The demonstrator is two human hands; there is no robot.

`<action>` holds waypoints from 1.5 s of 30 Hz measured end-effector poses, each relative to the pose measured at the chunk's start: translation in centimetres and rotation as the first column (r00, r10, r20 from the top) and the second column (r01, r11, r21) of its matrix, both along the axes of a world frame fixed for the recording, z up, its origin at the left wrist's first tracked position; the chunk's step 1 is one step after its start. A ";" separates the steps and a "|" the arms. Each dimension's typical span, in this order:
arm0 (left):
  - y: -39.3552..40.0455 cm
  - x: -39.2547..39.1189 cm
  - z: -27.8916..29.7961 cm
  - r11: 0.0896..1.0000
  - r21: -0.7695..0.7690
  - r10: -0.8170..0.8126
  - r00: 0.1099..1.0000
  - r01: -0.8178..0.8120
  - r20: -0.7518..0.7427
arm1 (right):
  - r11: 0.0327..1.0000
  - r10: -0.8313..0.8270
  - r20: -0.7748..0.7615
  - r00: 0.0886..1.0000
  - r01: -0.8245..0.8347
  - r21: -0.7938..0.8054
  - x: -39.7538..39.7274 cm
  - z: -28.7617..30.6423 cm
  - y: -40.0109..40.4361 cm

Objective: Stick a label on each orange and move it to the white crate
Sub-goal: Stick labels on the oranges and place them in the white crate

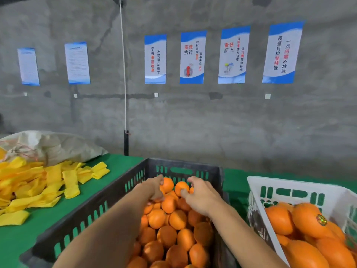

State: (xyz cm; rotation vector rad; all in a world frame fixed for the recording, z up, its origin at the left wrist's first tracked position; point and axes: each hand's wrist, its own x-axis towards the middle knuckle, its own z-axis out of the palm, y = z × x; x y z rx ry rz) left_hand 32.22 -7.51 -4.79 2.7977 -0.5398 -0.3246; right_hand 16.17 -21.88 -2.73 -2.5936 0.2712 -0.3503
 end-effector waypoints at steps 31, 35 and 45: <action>2.9 -43.2 -11.6 0.506 -0.766 -0.275 0.916 0.396 0.291 | 0.977 -0.158 0.430 0.889 0.079 0.196 -36.5 -10.9 6.7; 4.3 -44.6 -16.6 0.672 -0.654 -0.310 0.934 0.347 0.177 | 0.969 -0.166 0.255 0.952 0.110 0.222 -37.6 -16.5 7.5; 4.1 -45.0 -21.4 0.816 -0.502 -0.210 0.956 0.287 0.205 | 0.986 -0.033 0.014 0.999 0.030 0.162 -41.4 -20.9 6.6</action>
